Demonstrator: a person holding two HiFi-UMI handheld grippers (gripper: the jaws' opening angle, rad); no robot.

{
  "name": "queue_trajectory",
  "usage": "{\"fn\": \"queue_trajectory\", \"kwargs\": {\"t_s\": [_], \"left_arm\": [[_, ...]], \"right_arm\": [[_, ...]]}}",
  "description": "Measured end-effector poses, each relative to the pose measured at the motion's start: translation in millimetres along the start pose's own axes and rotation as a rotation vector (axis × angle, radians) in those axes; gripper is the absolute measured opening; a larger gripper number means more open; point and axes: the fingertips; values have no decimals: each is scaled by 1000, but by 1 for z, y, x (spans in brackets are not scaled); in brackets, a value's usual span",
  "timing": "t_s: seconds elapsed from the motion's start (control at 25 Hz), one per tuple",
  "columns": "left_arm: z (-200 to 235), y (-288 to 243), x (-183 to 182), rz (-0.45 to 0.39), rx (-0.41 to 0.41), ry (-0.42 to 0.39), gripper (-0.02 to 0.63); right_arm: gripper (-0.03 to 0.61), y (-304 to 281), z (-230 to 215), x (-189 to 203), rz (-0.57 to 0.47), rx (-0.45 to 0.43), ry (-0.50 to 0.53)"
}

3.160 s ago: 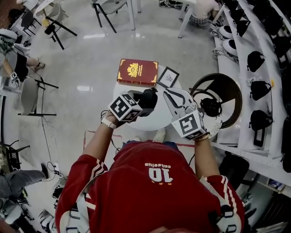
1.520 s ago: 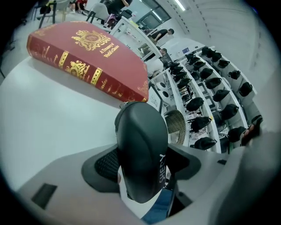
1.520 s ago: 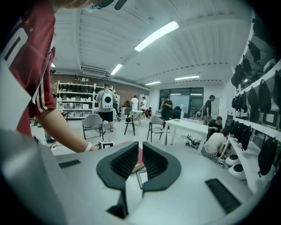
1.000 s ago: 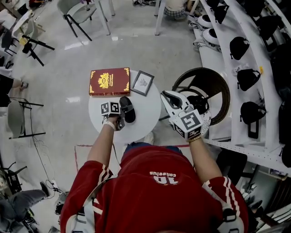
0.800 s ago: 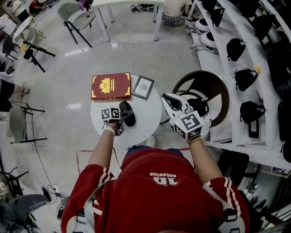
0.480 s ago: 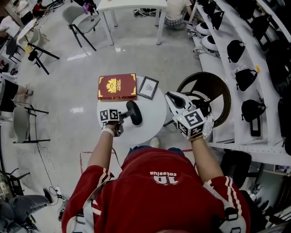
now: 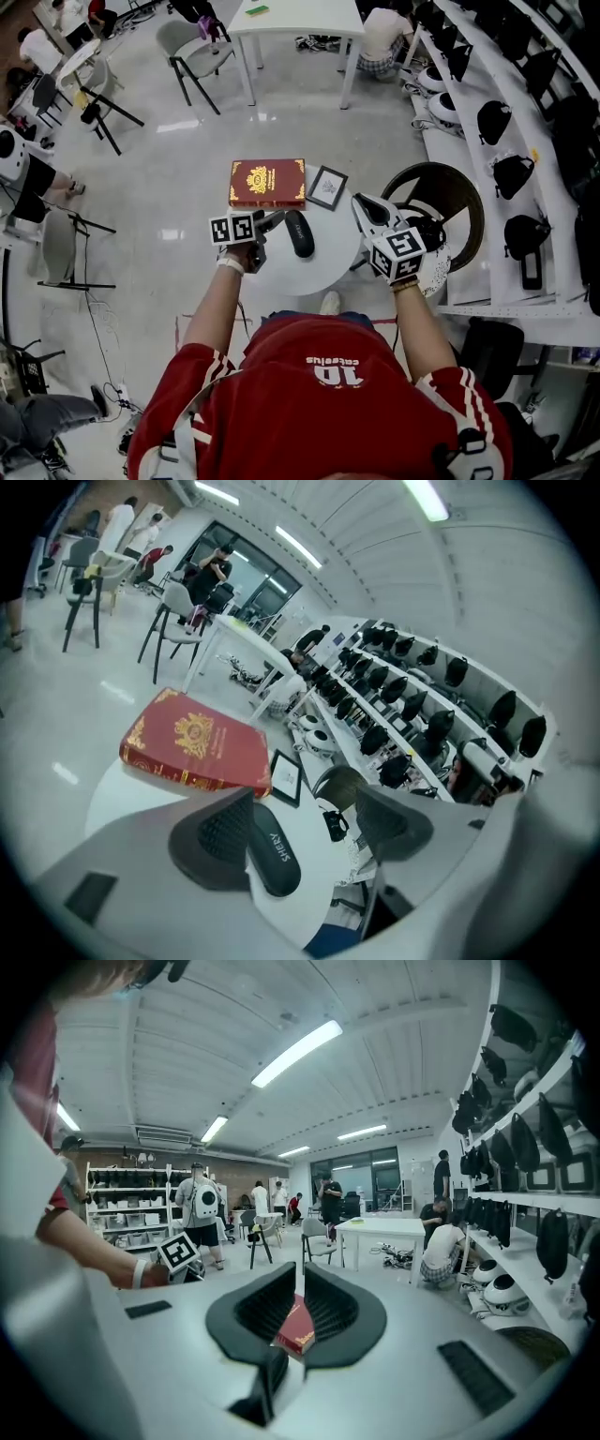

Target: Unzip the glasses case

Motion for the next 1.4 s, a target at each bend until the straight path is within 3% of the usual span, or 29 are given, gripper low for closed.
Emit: {"fn": "queue_trajectory", "kwargs": {"t_s": [0.24, 0.56, 0.84, 1.16, 1.4], "left_arm": [[-51, 39, -26, -101, 54, -106, 273], [-99, 99, -53, -272, -15, -381, 122], [-112, 161, -74, -481, -76, -448, 11], [-134, 195, -73, -526, -68, -514, 8], [-146, 205, -68, -530, -57, -552, 8]], "right_arm": [[20, 0, 20, -14, -31, 26, -26], [20, -3, 54, -38, -86, 77, -30], [20, 9, 76, -48, -137, 164, -52], [18, 29, 92, -55, -139, 244, -40], [17, 34, 103, -60, -138, 245, -27]]}}
Point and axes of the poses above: the fingertips, and each gripper's own axes: y backward along the fingers, z to its left, x out of its underside, and after that the axes turned 3 degrees about y, right-handed
